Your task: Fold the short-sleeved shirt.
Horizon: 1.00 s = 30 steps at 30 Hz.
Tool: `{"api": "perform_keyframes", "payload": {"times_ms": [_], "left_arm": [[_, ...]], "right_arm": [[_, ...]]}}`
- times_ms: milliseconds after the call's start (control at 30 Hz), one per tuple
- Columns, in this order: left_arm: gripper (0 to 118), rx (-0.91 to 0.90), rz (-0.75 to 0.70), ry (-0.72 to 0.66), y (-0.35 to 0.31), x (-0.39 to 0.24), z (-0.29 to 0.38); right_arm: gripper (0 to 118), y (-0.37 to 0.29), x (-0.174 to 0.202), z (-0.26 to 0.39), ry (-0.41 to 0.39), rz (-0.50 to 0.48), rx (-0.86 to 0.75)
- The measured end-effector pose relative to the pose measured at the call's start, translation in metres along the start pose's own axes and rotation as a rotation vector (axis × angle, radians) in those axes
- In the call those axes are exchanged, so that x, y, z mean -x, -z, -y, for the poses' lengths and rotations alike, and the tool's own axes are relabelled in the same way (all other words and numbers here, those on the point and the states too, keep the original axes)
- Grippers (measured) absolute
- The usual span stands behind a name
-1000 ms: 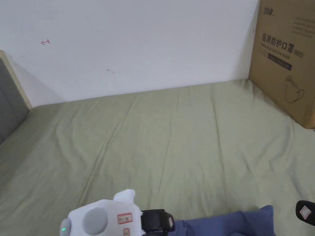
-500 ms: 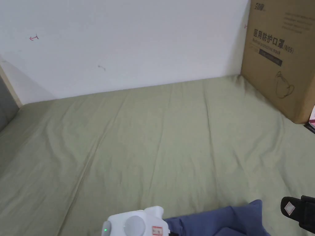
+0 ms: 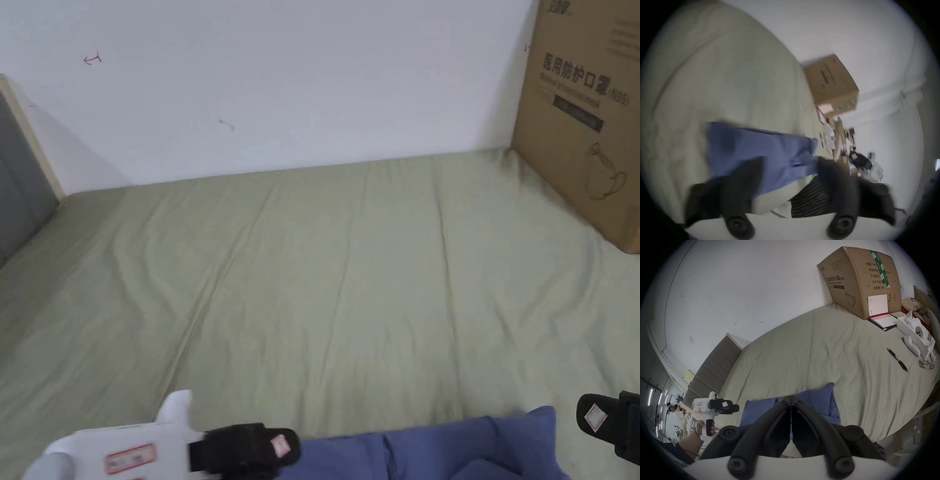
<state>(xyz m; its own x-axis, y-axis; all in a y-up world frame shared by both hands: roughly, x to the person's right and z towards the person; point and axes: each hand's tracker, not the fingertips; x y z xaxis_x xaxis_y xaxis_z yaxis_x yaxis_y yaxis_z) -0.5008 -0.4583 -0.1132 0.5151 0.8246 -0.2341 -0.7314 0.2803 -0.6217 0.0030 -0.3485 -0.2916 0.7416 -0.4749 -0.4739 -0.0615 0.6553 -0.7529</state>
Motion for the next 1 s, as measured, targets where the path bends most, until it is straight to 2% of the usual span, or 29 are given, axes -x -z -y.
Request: {"api": "perform_keyframes", "payload": {"times_ms": [67,167,267,333,400,467,500,533,567,600,633,667,700,733,833,933,967,1000], "left_arm": [[105,-0.018,-0.049,-0.102,-0.014,0.033,-0.005],[105,0.01,0.031,-0.17,-0.017,0.063,-0.004],[105,0.099,0.107,-0.235,0.009,0.09,-0.001],[105,0.125,0.171,-0.346,0.037,0.113,0.007],[105,0.124,0.366,-0.36,0.056,0.116,0.012],[102,0.159,0.373,-0.326,0.075,0.109,0.013],[87,0.167,0.37,-0.31,0.082,0.117,0.006],[58,0.162,0.36,-0.307,0.084,0.117,0.006],[17,0.145,0.292,-0.293,0.085,0.119,0.006],[9,0.167,0.124,-0.259,0.089,0.123,0.007],[9,0.181,0.013,-0.231,0.089,0.132,0.009],[9,0.162,0.133,-0.251,0.082,0.126,0.008],[9,0.157,0.112,-0.215,0.081,0.107,0.001],[9,0.169,-0.033,-0.138,0.075,0.093,-0.002],[9,0.099,-0.271,0.057,0.037,0.031,-0.003],[10,-0.039,-0.686,0.384,-0.008,-0.025,0.002],[10,-0.087,-0.779,0.442,-0.019,-0.041,0.005],[10,-0.134,-0.799,0.416,-0.03,-0.051,0.007]], "right_arm": [[0,0.004,0.002,0.001,0.006,-0.002,0.007],[0,0.01,0.005,0.003,0.005,0.009,0.028],[0,0.016,0.01,0.005,0.009,0.017,0.058],[0,0.017,0.015,0.006,0.007,0.021,0.071],[0,0.016,0.022,0.006,-0.018,0.039,0.082],[0,0.016,0.029,0.005,-0.042,0.053,0.089],[0,0.015,0.032,0.004,-0.052,0.056,0.089],[0,0.015,0.035,0.003,-0.058,0.056,0.088],[0,0.015,0.037,0.002,-0.062,0.055,0.085],[0,0.014,0.039,0.002,-0.064,0.051,0.08],[0,0.014,0.04,0.001,-0.064,0.045,0.074],[0,0.015,0.041,0.0,-0.061,0.038,0.071],[0,0.016,0.041,0.0,-0.054,0.027,0.072],[0,0.017,0.042,-0.001,-0.045,0.014,0.072],[0,0.018,0.042,-0.001,-0.036,-0.013,0.072],[0,0.021,0.04,0.001,-0.04,-0.028,0.077],[0,0.022,0.039,0.002,-0.04,-0.035,0.081],[0,0.022,0.037,0.004,-0.038,-0.041,0.082]]}}
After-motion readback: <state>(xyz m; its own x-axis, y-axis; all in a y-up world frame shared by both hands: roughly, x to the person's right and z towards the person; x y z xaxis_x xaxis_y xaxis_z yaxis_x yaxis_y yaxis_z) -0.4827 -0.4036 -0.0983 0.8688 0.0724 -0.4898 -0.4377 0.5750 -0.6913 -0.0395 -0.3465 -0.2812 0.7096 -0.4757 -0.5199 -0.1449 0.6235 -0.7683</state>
